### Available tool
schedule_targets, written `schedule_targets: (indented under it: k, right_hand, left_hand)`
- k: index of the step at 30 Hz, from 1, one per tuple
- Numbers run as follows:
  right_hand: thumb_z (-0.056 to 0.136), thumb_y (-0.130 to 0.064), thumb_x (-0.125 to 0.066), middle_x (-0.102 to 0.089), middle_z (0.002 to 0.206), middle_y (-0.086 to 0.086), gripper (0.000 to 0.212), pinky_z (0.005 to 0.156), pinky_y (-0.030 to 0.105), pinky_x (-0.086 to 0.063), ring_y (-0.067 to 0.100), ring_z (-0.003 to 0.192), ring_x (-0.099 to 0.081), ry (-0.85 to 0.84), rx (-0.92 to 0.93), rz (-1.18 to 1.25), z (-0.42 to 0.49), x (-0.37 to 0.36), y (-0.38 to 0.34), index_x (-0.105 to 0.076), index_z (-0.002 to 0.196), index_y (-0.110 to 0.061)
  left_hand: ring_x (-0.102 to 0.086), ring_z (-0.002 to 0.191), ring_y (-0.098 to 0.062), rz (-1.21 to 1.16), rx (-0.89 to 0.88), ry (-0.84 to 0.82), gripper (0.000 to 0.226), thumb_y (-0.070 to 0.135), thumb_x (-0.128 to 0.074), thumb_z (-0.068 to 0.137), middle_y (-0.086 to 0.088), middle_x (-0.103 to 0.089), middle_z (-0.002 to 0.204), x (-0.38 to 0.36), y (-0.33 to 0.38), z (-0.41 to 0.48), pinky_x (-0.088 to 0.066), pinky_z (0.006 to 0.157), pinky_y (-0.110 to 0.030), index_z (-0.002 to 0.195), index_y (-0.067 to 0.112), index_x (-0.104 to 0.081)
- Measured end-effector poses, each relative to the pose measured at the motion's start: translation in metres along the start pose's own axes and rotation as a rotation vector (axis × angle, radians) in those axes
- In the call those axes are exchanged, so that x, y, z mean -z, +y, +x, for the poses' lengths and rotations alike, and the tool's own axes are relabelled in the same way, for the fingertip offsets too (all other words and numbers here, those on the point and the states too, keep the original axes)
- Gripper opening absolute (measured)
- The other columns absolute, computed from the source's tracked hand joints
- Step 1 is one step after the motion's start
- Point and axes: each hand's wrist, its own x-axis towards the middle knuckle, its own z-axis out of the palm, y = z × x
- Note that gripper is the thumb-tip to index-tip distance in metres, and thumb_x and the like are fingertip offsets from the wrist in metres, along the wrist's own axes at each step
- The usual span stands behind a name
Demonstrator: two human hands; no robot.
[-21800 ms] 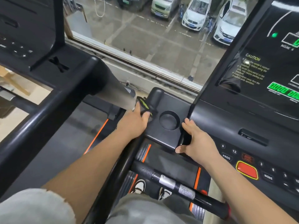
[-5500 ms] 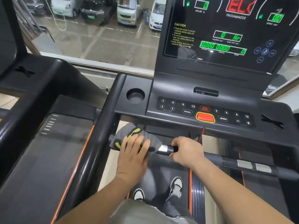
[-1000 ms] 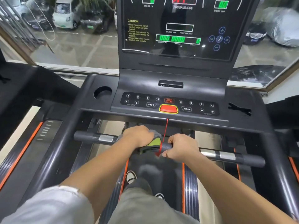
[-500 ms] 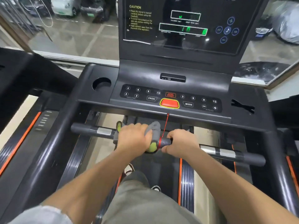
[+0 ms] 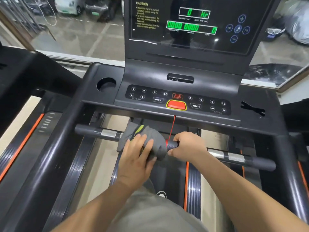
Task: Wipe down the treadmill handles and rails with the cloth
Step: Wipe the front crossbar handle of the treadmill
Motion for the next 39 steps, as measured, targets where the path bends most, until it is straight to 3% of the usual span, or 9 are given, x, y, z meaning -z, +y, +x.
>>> schedule_targets:
  k: [5, 8, 14, 19, 22, 26, 31, 35, 39]
  right_hand:
    - [0.069, -0.059, -0.073, -0.064, 0.082, -0.012, 0.036, 0.067, 0.028, -0.045, 0.017, 0.08, -0.061, -0.009, -0.003, -0.003, -0.002, 0.004, -0.003, -0.064, 0.083, -0.028]
    - [0.065, -0.06, -0.076, -0.066, 0.082, -0.013, 0.039, 0.064, 0.027, -0.044, 0.016, 0.082, -0.063, -0.006, -0.003, 0.006, -0.005, 0.005, -0.004, -0.066, 0.087, -0.029]
    - [0.073, -0.056, -0.074, -0.067, 0.087, -0.011, 0.033, 0.07, 0.029, -0.045, 0.019, 0.089, -0.064, -0.019, -0.008, 0.031, -0.009, 0.003, -0.004, -0.065, 0.089, -0.029]
    - [0.075, -0.056, -0.074, -0.07, 0.103, -0.009, 0.04, 0.075, 0.029, -0.048, 0.02, 0.103, -0.066, -0.026, -0.018, 0.022, -0.01, 0.005, -0.006, -0.069, 0.104, -0.029]
    - [0.074, -0.057, -0.075, -0.068, 0.098, -0.01, 0.037, 0.073, 0.029, -0.046, 0.019, 0.099, -0.066, -0.019, -0.026, 0.013, -0.011, 0.006, -0.007, -0.068, 0.099, -0.032]
    - [0.071, -0.06, -0.075, -0.067, 0.095, -0.01, 0.039, 0.075, 0.029, -0.05, 0.02, 0.099, -0.065, -0.011, -0.034, 0.015, -0.016, 0.008, -0.01, -0.069, 0.097, -0.032]
    - [0.077, -0.056, -0.074, -0.066, 0.096, -0.005, 0.033, 0.08, 0.034, -0.055, 0.023, 0.096, -0.065, -0.061, 0.014, 0.019, -0.022, 0.009, -0.007, -0.063, 0.096, -0.03]
    - [0.083, -0.045, -0.073, -0.066, 0.129, -0.002, 0.052, 0.1, 0.04, -0.052, 0.024, 0.122, -0.061, -0.122, 0.063, 0.081, -0.025, 0.017, 0.003, -0.063, 0.131, -0.028]
    - [0.09, -0.037, -0.072, -0.051, 0.151, -0.005, 0.067, 0.115, 0.033, -0.039, 0.018, 0.14, -0.047, -0.085, 0.173, 0.133, -0.019, 0.032, -0.016, -0.048, 0.15, -0.025]
  left_hand:
    - [-0.065, 0.095, -0.033, 0.144, 0.098, -0.32, 0.043, 0.054, -0.035, 0.1, -0.005, -0.067, 0.101, 0.03, 0.006, 0.091, -0.046, 0.081, -0.04, 0.107, 0.024, -0.064]
    - [-0.066, 0.102, -0.031, 0.092, 0.249, -0.557, 0.047, 0.058, -0.026, 0.099, -0.005, -0.071, 0.106, 0.029, 0.013, 0.116, -0.043, 0.083, -0.038, 0.101, 0.027, -0.062]
    - [-0.057, 0.12, -0.03, 0.028, 0.025, -0.049, 0.051, 0.06, -0.056, 0.094, -0.004, -0.065, 0.124, 0.012, 0.006, 0.031, -0.035, 0.113, -0.054, 0.125, 0.021, -0.067]
    - [-0.058, 0.12, -0.034, 0.042, -0.091, 0.034, 0.048, 0.051, -0.062, 0.092, -0.009, -0.064, 0.125, 0.0, -0.016, 0.031, -0.041, 0.108, -0.053, 0.129, 0.02, -0.066]
    - [-0.067, 0.099, -0.03, 0.117, 0.009, -0.222, 0.052, 0.066, -0.036, 0.098, -0.003, -0.07, 0.103, 0.026, -0.004, 0.082, -0.048, 0.084, -0.041, 0.111, 0.027, -0.068]
    - [-0.062, 0.12, -0.029, 0.032, 0.229, -0.703, 0.079, 0.086, -0.022, 0.086, -0.002, -0.069, 0.125, 0.042, 0.002, 0.13, -0.048, 0.096, -0.04, 0.116, 0.029, -0.068]
    - [-0.062, 0.098, -0.025, 0.045, 0.12, -0.187, 0.054, 0.072, -0.038, 0.096, 0.001, -0.067, 0.095, 0.03, 0.007, 0.074, -0.043, 0.087, -0.041, 0.098, 0.025, -0.064]
    - [-0.057, 0.086, -0.028, -0.196, 0.129, 0.109, 0.038, 0.052, -0.044, 0.102, -0.001, -0.061, 0.087, 0.023, -0.018, 0.017, -0.047, 0.078, -0.041, 0.091, 0.019, -0.059]
    - [-0.067, 0.084, -0.029, -0.538, 0.742, 0.074, 0.041, 0.058, -0.043, 0.097, -0.003, -0.068, 0.085, 0.006, -0.037, -0.061, -0.05, 0.073, -0.034, 0.093, 0.022, -0.061]
